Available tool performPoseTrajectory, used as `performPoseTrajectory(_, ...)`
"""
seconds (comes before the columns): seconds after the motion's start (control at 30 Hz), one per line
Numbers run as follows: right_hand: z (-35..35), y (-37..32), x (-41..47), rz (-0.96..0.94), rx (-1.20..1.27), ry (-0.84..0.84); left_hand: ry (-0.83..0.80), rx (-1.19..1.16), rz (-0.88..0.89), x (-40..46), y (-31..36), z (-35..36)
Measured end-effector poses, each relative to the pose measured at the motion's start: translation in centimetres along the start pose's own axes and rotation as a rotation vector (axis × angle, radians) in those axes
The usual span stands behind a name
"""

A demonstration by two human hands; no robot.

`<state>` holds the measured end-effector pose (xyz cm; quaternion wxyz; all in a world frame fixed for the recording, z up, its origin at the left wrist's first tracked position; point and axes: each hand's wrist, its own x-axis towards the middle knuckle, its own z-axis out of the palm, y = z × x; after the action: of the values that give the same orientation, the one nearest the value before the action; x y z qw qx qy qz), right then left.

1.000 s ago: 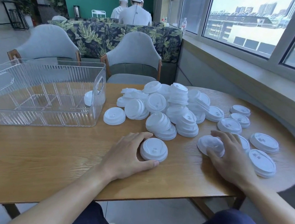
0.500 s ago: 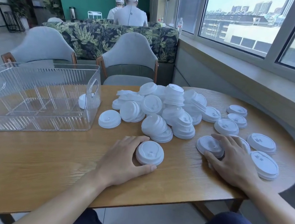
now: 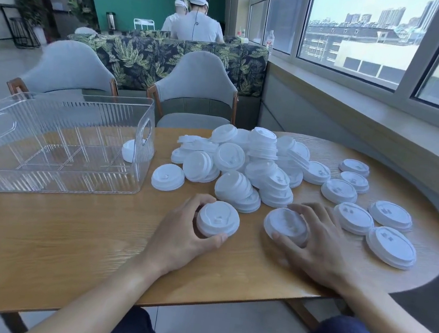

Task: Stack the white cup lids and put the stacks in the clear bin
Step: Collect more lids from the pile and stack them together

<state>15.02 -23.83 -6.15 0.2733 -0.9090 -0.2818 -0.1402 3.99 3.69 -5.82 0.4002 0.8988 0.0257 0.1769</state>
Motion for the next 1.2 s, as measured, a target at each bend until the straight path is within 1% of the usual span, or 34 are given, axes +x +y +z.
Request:
performPoseTrajectory(0.13,1.5,-2.1,-0.2,-0.057,0.082,-0.053,0.062,-0.112,-0.006,-0.1,-0.1,-0.1)
performPoseTrajectory(0.3,2.8,-5.0,0.0,-0.097,0.091,-0.112,0.123,-0.163,-0.006,-0.2,0.1,-0.4)
performPoseTrajectory(0.43,3.5,-7.2,0.5,-0.142,0.055,-0.136,0.129,-0.179,0.001,-0.2,0.4,-0.5)
performPoseTrajectory(0.53,4.1,-8.4,0.8,-0.157,0.073,-0.143,0.128,-0.173,0.004,-0.1,0.3,-0.4)
performPoseTrajectory(0.73,4.2,-8.5,0.9,-0.152,0.078,-0.146,0.103,-0.112,0.02,-0.2,0.1,-0.2)
performPoseTrajectory(0.83,3.8,-7.7,0.8,-0.116,0.156,-0.158,0.092,-0.088,0.034,-0.3,0.0,-0.2)
performPoseTrajectory(0.93,3.5,-6.3,0.6,-0.085,0.299,-0.175,0.065,-0.064,0.041,-0.5,0.0,-0.2)
performPoseTrajectory(1.1,3.0,-4.5,0.2,0.022,0.517,-0.114,-0.041,0.054,0.039,-0.8,0.4,0.0)
performPoseTrajectory(1.2,3.0,-4.6,0.0,0.034,0.58,-0.095,-0.072,0.143,0.052,-0.9,0.7,0.1)
